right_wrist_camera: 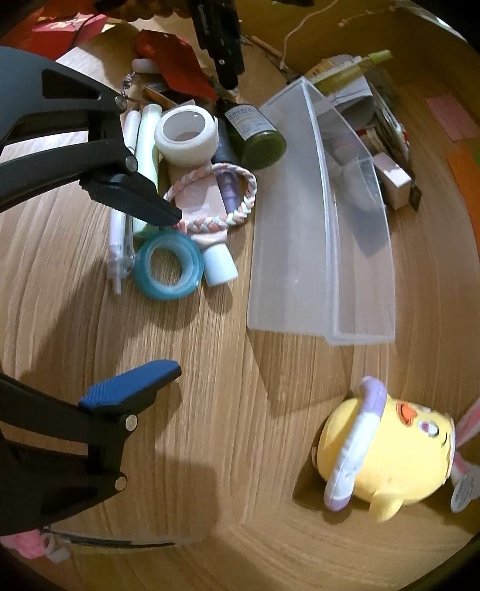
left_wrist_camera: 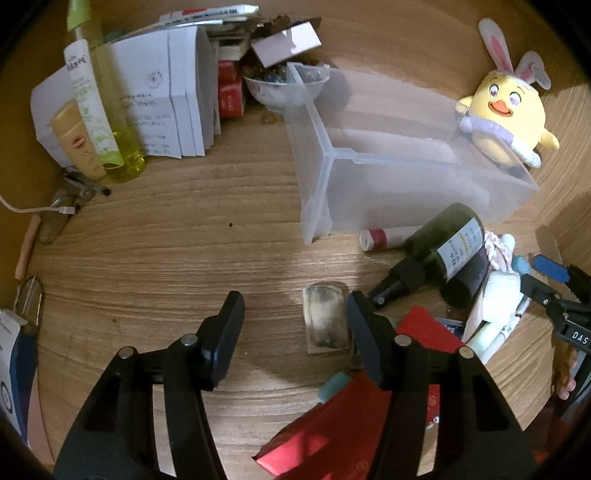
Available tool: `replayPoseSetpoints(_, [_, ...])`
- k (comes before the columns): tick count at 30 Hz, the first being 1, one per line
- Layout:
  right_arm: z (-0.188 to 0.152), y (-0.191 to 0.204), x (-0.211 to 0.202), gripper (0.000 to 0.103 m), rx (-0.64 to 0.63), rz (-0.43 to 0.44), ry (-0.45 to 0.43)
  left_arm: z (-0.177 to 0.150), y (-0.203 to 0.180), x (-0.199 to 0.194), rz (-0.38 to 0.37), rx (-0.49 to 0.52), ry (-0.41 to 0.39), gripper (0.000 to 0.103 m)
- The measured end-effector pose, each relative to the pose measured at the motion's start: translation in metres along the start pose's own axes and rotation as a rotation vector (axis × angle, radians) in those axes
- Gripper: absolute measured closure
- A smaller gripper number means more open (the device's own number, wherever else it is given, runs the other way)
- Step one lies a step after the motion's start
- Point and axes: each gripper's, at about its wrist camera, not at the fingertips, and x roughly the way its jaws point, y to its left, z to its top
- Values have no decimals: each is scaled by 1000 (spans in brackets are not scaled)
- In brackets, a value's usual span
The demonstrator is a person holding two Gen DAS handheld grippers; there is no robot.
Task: Organize objects
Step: 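Grasp the glass jar with the left tool while the right tool grasps the teal tape, then carry jar and tape into the clear box and open both tools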
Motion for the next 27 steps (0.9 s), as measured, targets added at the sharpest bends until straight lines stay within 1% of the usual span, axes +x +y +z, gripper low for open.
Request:
replayPoseSetpoints(2, [2,1,3,35,-5,4,7,1,0,5,-6,2,17,46])
replayPoseSetpoints(4, [3,0,6,41,4,6,16,0,0,5,14,14,11,50])
replayPoseSetpoints(6, [4,-5,8,51,24,6,30,1,3,5,15,13,12,53])
replayPoseSetpoints(8, [4,-8,9,54,38,0,29,1,8,3,14,1,11,56])
replayPoseSetpoints(10, [5,-12,9,54,46,-5,30,1,13,2,14,-9,10,62])
replayPoseSetpoints(11, [5,-14,9,54,49,-7,29,0,16,1,14,-13,7,62])
replayPoseSetpoints(13, [6,-13,9,54,42,-10,29,0,15,2,21,-10,2,70])
replayPoseSetpoints(14, [6,-12,10,56,37,-14,28,-1,15,1,29,-6,-2,73])
replayPoseSetpoints(15, [7,-12,10,62,33,-20,25,-1,14,2,39,-2,-7,80])
replayPoseSetpoints(16, [7,-11,11,65,28,-26,23,-1,14,1,44,-1,-10,80])
replayPoseSetpoints(17, [7,-10,11,67,26,-28,23,-1,15,1,41,-6,-12,80])
replayPoseSetpoints(22, [8,-13,8,67,51,-17,8,-3,16,-3,38,-13,-35,80])
replayPoseSetpoints(25, [12,-18,-1,67,73,-8,-28,-1,14,-14,43,-8,-75,80])
replayPoseSetpoints(27, [17,-18,-8,67,77,0,-55,1,11,-25,23,-7,-106,80])
